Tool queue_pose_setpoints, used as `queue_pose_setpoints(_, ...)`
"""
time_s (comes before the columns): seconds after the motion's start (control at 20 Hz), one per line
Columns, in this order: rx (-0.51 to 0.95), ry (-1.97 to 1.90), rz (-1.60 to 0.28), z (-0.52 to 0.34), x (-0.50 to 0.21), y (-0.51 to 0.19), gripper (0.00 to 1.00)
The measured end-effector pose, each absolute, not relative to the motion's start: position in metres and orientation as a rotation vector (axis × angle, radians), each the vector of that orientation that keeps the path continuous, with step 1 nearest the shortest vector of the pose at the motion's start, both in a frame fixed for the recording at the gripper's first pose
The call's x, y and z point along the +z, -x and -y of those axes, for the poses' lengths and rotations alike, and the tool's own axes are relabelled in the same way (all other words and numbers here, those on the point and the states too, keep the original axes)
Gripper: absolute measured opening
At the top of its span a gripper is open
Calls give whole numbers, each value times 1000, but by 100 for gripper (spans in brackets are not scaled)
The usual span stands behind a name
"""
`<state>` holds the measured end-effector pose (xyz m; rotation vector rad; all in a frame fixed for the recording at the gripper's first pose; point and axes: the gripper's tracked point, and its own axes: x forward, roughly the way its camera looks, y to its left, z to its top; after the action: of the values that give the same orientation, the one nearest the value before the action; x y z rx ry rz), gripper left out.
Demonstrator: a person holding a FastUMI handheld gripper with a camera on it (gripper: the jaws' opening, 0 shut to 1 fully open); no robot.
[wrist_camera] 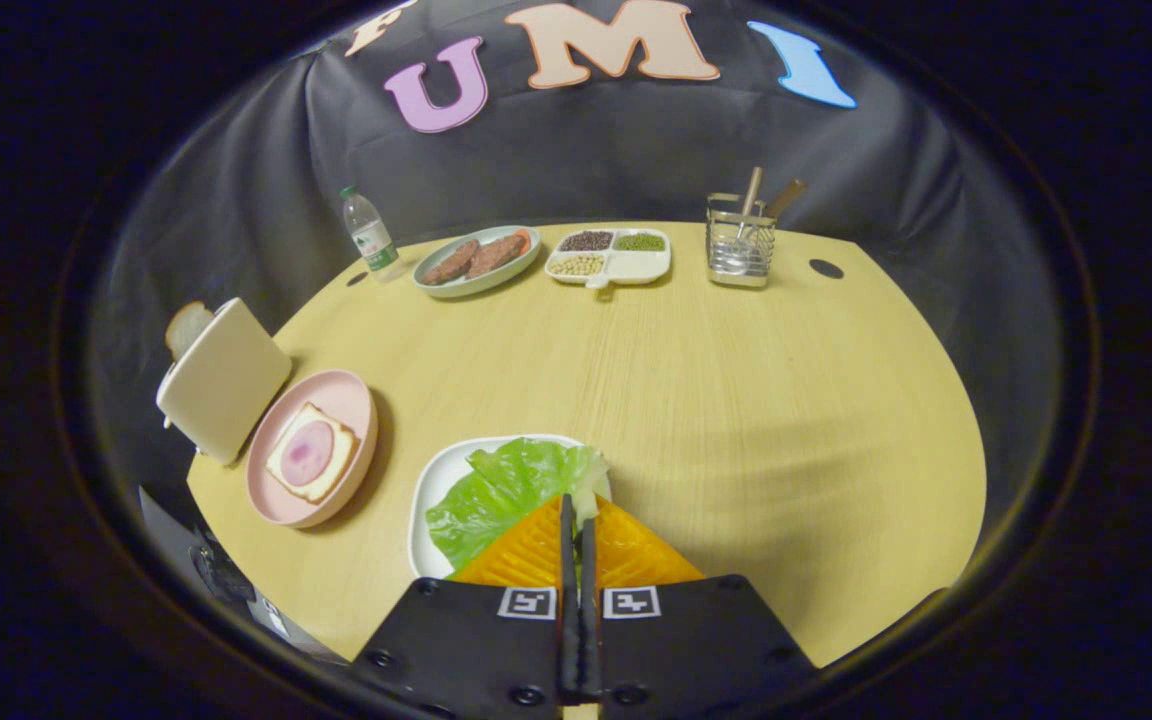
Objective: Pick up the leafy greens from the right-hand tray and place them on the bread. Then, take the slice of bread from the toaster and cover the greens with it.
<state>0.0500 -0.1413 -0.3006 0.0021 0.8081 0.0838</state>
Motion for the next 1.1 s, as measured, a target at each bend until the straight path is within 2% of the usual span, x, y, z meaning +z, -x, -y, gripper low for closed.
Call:
queue_pose_setpoints(0.45, 92, -94, -728, 65, -226, -49, 3)
queue_pose_setpoints(0.75, 169, -145, -689, -32, -192, -56, 3)
queue_pose_setpoints(0.95, 246, -258, -690, -111, -187, -56, 3)
queue_pose_setpoints(1.1, 251, -313, -724, -144, -206, -59, 3)
